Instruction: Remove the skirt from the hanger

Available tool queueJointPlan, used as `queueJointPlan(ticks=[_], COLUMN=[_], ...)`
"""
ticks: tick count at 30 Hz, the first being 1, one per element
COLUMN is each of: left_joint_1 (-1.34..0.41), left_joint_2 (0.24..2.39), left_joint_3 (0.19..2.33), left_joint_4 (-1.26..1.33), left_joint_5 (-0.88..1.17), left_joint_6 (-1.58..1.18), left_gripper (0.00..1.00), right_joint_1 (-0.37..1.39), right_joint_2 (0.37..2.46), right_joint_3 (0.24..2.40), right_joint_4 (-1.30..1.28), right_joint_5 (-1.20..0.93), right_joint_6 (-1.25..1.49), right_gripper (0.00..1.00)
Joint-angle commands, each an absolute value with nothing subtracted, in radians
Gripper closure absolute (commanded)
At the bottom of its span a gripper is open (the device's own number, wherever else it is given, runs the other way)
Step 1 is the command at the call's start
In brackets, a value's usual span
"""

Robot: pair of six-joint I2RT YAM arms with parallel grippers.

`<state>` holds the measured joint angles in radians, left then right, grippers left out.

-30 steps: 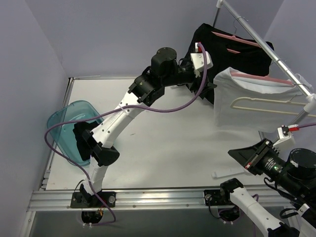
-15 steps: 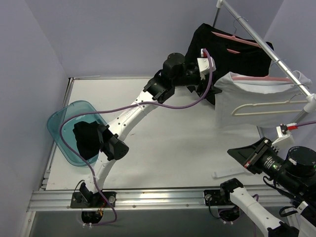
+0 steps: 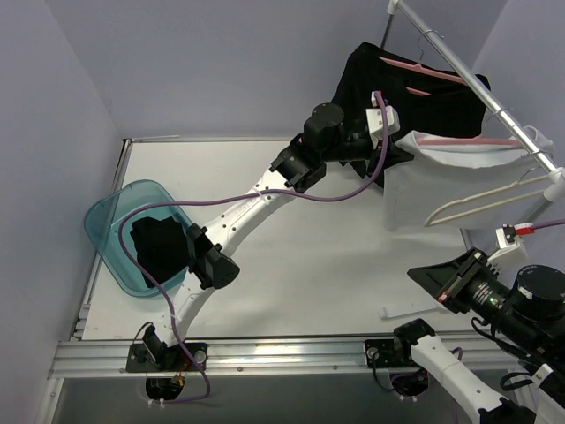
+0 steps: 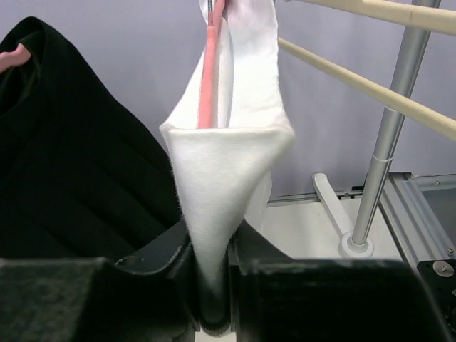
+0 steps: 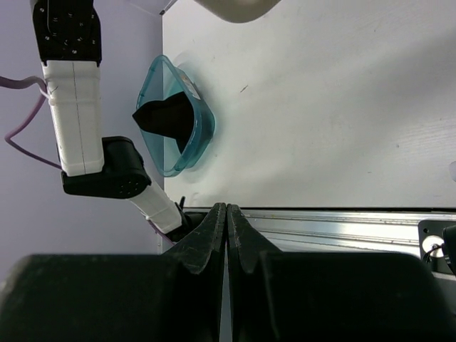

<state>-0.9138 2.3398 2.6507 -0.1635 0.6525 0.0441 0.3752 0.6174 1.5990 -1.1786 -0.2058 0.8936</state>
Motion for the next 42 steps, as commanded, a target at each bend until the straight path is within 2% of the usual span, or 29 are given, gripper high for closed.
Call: queueJointPlan(ticks=[1, 2, 18, 22, 29, 34, 42], left_joint_1=[-0.923, -0.926, -0.896, -0.890, -0.879, -0.862, -0.839], left_joint_2=[2.332, 2.329, 2.281, 2.267, 2.128, 1.999, 1.884], left_joint_3=[2.709, 2.712, 2.618, 2.626, 2.404, 2.154, 1.965], left_joint_4=[-0.123, -0.130, 0.253, 0.213, 0.235, 0.343, 0.428], left_joint_5=[0.629, 0.612, 0.563, 0.574, 0.598, 0.609, 0.600], left_joint_6=[0.025, 0.020, -0.380, -0.374, -0.351, -0.367, -0.396], left_gripper=[0.87, 0.97, 0.98, 0.98, 0.98, 0.98, 0.98], right_joint_1=[0.387, 0.387, 0.387, 0.390, 0.394, 0.408, 0.434], right_joint_2=[0.604, 0.604, 0.606, 0.603, 0.591, 0.588, 0.594], right_joint_3=[1.595, 1.597, 1.618, 1.629, 1.620, 1.611, 1.605], right_joint_4=[-1.175, -1.175, -1.169, -1.174, -1.172, -1.173, -1.170], right_joint_5=[-0.186, -0.184, -0.176, -0.169, -0.166, -0.160, -0.156], right_joint_6=[0.907, 0.907, 0.899, 0.899, 0.899, 0.890, 0.876], right_gripper=[1.00, 1.00, 1.00, 1.00, 1.00, 1.00, 1.00])
